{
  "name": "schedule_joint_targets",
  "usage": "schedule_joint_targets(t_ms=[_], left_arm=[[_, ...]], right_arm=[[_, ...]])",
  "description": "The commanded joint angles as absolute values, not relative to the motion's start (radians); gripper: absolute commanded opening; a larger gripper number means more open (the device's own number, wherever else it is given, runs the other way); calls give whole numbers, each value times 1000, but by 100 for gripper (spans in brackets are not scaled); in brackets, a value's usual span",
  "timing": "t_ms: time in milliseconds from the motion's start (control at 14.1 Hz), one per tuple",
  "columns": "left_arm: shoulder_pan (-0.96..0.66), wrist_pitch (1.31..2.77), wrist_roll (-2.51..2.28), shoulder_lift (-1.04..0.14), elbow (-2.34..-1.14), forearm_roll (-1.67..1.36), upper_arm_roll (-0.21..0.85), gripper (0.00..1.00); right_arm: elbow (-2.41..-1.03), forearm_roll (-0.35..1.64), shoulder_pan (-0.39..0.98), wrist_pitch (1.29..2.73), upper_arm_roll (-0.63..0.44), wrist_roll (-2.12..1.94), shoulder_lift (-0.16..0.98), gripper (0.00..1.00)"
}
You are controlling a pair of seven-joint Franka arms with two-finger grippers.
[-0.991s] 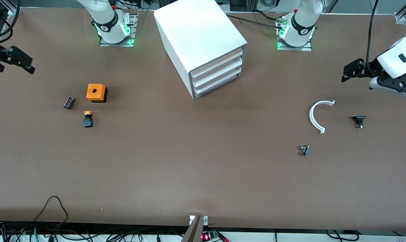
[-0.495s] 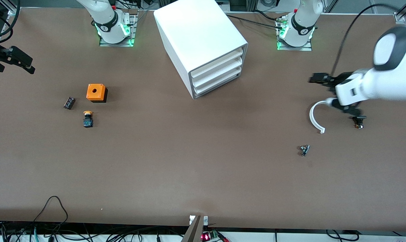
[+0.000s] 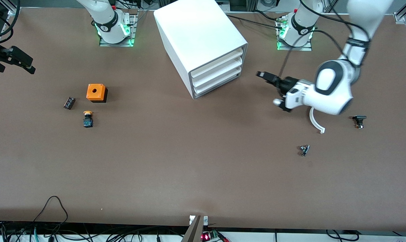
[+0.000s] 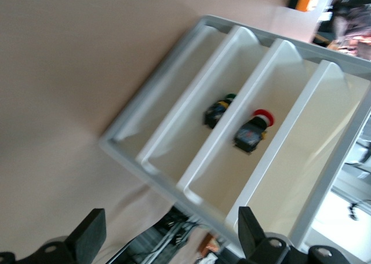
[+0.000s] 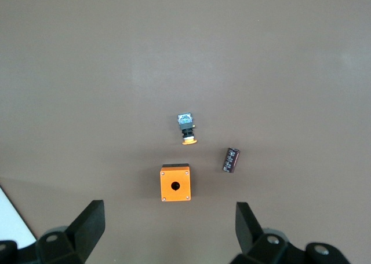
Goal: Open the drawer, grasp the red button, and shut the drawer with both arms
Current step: 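Reach the left gripper to the white cabinet's bottom drawer handle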
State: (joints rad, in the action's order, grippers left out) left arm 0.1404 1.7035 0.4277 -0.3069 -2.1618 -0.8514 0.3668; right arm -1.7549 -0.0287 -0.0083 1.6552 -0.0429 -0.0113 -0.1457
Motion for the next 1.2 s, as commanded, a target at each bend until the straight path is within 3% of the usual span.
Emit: schedule_joint_targets(t_ms=[0,142,566,637,708,778,849,920,1132], left_arm=[[88,1813,483,-296,-2246,-948,420,98],[28,1859,483,-299,-2263,-972,422,89],[-12,1954,477,-325,-2301,-1058,495,87],[-12,1986,477,-327,-2315,-1074,515,82],[-14,2009,477,-325,-2318,-1075,518,71],[-15,2025,480,-325,-2324,-1074,520,47],[-15,2025,483,-325,-2324,-1074,519,7],[-15,2025,482,-324,-2324,-1072,518,0],[1,2039,468,-307,-2318,-1060,494,0]], right_arm=[[-1761,-9,-11,1663,-46,-11,-153,100],[-1761,-9,-11,1664,-48,-11,-152,100],[-1753,-12,-9,1652,-40,-32,-149,100],[-1753,-12,-9,1643,-41,-34,-150,100],[-1753,-14,-9,1635,-41,-34,-152,100],[-1752,-14,-9,1635,-41,-32,-152,100],[-1752,-14,-9,1638,-41,-31,-152,100],[-1752,-14,-9,1641,-41,-28,-150,100],[-1752,-11,-9,1641,-44,-17,-149,100]])
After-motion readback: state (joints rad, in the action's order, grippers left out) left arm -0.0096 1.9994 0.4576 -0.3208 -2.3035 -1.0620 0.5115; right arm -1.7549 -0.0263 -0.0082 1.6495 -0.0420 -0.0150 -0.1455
